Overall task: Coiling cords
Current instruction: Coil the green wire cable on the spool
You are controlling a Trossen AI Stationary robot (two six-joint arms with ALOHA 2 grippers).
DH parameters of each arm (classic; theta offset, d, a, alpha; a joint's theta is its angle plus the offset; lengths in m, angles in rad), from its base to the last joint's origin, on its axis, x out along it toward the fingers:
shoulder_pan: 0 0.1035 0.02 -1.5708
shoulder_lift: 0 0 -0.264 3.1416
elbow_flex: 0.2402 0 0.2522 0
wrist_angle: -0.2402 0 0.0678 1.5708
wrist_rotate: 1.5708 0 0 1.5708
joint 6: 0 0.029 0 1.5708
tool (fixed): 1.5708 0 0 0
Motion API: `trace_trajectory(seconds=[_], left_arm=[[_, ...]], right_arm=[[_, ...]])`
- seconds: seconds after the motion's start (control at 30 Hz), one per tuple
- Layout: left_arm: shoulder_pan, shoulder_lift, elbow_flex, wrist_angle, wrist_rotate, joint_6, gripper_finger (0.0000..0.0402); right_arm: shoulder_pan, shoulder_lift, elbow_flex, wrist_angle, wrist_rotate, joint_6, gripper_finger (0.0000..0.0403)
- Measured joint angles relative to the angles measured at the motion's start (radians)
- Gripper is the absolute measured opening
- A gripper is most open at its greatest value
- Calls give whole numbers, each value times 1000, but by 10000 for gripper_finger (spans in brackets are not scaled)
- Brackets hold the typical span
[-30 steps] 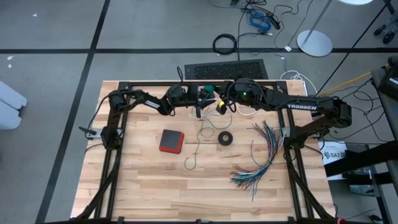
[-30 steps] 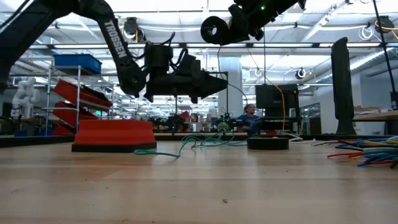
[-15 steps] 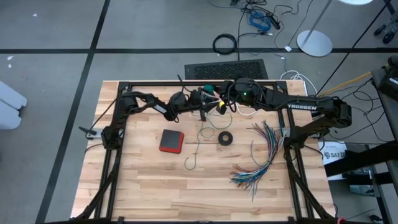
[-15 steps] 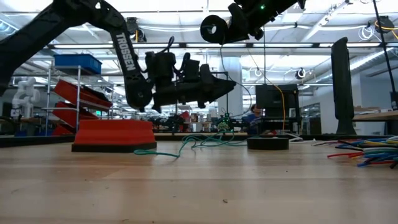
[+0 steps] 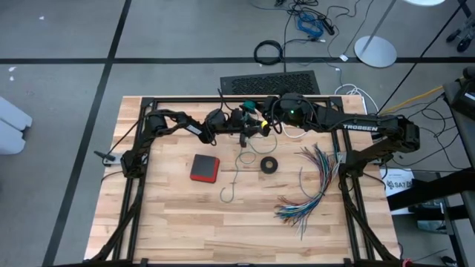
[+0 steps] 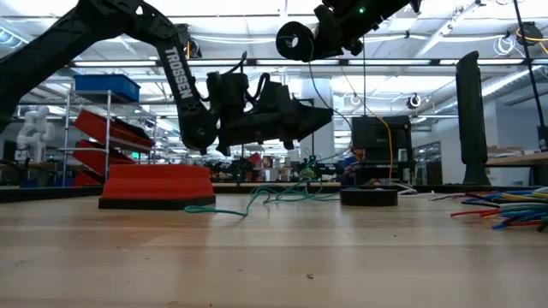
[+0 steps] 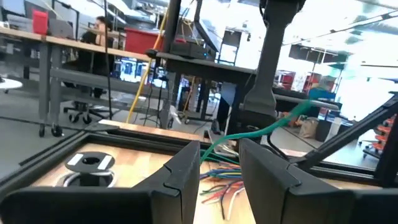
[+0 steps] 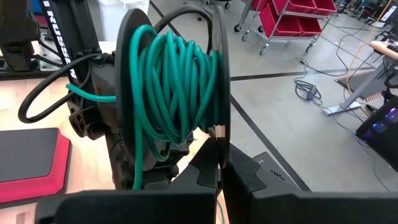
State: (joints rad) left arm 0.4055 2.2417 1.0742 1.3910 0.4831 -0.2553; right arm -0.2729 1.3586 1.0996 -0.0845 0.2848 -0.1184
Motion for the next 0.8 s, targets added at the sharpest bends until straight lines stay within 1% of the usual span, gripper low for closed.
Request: trace_trajectory(seconds=[0.23, 0.33, 0.63, 0.8], left_arm=[[0, 0, 0, 2, 34, 33, 118], [0, 0, 0, -25, 36, 56, 122], [-2, -1, 0, -36, 38, 61, 161], [-10, -1, 0, -38, 53, 61, 167]], right_arm=[[0, 0, 0, 0, 0, -2, 0], [0, 0, 0, -1, 0, -2, 0], [0, 0, 0, -1, 0, -2, 0], [0, 0, 0, -2, 0, -2, 0]])
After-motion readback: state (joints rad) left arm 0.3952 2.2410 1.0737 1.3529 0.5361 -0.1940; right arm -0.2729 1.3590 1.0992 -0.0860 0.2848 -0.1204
